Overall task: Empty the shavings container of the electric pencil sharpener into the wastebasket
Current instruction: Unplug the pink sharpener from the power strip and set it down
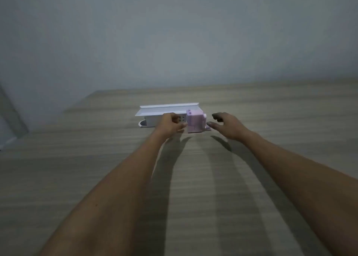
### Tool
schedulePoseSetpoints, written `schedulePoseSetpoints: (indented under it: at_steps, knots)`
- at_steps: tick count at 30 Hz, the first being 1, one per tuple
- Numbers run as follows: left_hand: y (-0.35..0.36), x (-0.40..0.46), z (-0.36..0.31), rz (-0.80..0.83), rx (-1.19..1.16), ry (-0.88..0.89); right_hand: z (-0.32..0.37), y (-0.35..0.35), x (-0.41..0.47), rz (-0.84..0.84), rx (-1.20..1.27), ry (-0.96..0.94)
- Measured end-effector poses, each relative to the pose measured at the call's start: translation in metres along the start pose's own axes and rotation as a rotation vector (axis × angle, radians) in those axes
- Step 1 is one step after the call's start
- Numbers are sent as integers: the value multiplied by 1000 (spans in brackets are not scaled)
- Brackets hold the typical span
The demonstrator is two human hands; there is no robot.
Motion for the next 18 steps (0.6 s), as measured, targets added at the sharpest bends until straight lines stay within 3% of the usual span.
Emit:
schedulePoseSetpoints:
  at_steps: [7, 13, 18]
  knots:
    - [20, 28, 11, 52, -95, 70, -10, 20, 34, -10, 242, 13]
    - [22, 31, 16, 2, -131, 45, -9, 31, 37, -5, 554, 26]
    - [12, 10, 5, -8, -118, 59, 4, 27, 20, 19, 597, 12]
Point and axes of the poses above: each hand's wrist, its own x-axis towards the middle knuckle, its own y-axis out of the palm, z = x × y, the point moved 7 cm from there along x, towards the middle knuckle, and after that the axes turned 5 degrees about z, right-handed, at the moved point
